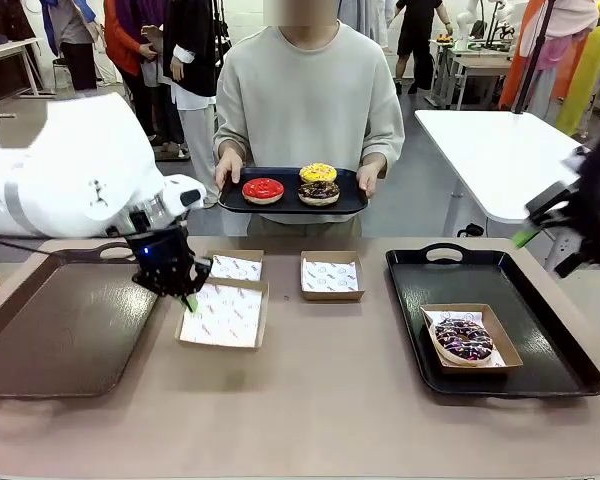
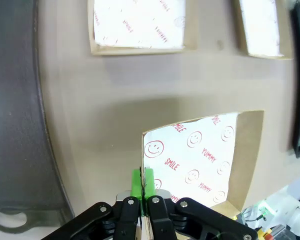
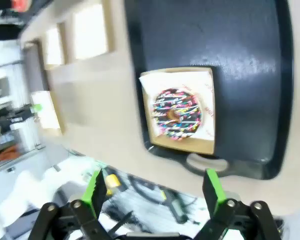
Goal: Individually package the donuts and arrange them on the tray.
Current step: Place the picked Paper togo box on the Handle tray while simultaneously picking up another Paper togo box from the table with the other hand.
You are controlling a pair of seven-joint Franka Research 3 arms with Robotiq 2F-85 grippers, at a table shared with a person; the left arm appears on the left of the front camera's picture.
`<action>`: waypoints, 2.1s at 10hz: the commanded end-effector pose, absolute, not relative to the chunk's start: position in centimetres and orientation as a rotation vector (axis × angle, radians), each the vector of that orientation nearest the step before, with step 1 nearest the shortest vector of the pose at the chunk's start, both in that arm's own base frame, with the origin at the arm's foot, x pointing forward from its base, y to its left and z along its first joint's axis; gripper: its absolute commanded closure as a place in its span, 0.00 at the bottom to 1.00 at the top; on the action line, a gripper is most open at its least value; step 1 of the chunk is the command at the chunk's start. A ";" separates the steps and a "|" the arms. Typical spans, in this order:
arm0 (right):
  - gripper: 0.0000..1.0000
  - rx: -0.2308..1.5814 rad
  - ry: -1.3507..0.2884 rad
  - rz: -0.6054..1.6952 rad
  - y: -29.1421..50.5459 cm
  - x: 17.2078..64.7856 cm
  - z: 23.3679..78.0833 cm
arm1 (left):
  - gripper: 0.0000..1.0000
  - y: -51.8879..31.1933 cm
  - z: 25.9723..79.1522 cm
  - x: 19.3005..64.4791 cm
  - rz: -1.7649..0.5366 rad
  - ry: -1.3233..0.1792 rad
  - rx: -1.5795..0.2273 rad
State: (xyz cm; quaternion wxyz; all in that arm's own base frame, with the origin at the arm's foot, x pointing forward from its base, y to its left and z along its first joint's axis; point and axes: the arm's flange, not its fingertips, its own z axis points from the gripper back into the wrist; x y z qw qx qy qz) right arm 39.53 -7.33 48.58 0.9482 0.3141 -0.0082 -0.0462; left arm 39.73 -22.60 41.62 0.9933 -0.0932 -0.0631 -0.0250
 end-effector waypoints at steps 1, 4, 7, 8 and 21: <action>0.00 0.831 -0.050 -0.104 -11.9 38.8 49.5 | 1.00 -22.9 44.5 39.9 -0.059 -0.137 -0.197; 0.00 0.991 -0.162 -0.137 -18.7 35.2 49.3 | 1.00 -24.3 47.9 42.5 -0.044 -0.127 -0.169; 0.00 1.079 -0.198 -0.156 -23.1 31.6 46.5 | 1.00 -25.3 48.7 46.1 -0.046 -0.094 -0.165; 0.00 1.096 -0.219 -0.158 -24.3 30.4 45.4 | 1.00 -25.6 48.8 47.3 -0.041 -0.090 -0.162; 0.00 1.154 -0.245 -0.241 -25.2 30.0 40.2 | 1.00 -25.7 46.5 52.4 -0.034 -0.044 -0.176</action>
